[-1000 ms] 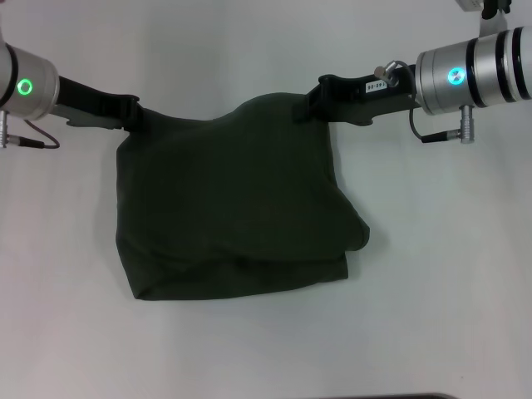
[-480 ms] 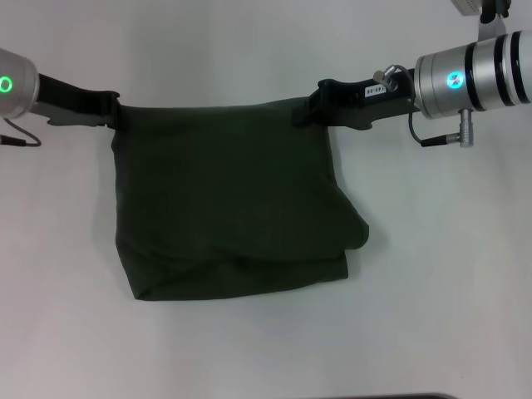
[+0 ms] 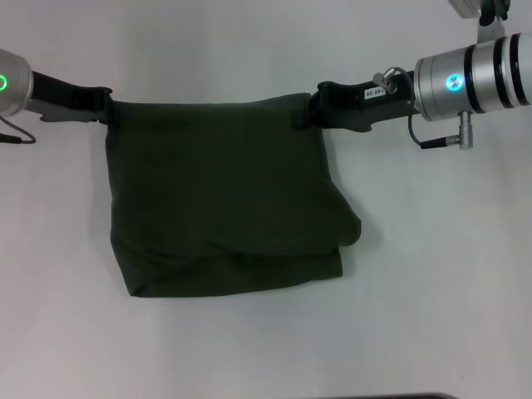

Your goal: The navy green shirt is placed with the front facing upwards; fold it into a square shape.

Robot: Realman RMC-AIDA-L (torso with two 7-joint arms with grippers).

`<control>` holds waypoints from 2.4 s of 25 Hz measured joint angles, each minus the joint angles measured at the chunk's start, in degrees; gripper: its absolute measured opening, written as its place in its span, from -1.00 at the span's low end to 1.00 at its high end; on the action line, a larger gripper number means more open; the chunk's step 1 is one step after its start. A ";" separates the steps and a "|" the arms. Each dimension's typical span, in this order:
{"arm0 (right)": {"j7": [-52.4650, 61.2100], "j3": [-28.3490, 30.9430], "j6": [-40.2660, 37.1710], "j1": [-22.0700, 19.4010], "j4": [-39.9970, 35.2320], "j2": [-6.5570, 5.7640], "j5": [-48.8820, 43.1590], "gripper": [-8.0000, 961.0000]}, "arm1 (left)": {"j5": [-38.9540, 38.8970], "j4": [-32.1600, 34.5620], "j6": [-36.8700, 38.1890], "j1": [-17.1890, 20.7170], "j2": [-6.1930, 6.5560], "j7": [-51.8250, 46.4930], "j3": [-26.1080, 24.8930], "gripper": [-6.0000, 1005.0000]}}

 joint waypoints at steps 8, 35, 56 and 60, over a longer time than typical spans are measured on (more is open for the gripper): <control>0.03 0.00 -0.01 -0.08 0.35 -0.09 0.19 -0.98 | -0.13 -0.77 0.27 1.45 0.03 -0.03 -0.01 -0.76; -4.50 0.79 -15.35 -1.51 -2.22 -1.02 0.47 -0.98 | -20.06 -9.43 35.58 9.42 0.66 9.22 -7.53 -0.51; -6.06 -2.07 -15.69 -1.44 0.67 1.08 0.23 -0.98 | -10.84 -2.76 21.36 6.72 -2.27 4.17 -1.22 -0.99; -5.94 -2.10 -15.19 -1.51 0.69 1.00 -0.46 -0.98 | -9.18 -1.00 20.30 6.62 -1.75 3.18 -0.59 -0.99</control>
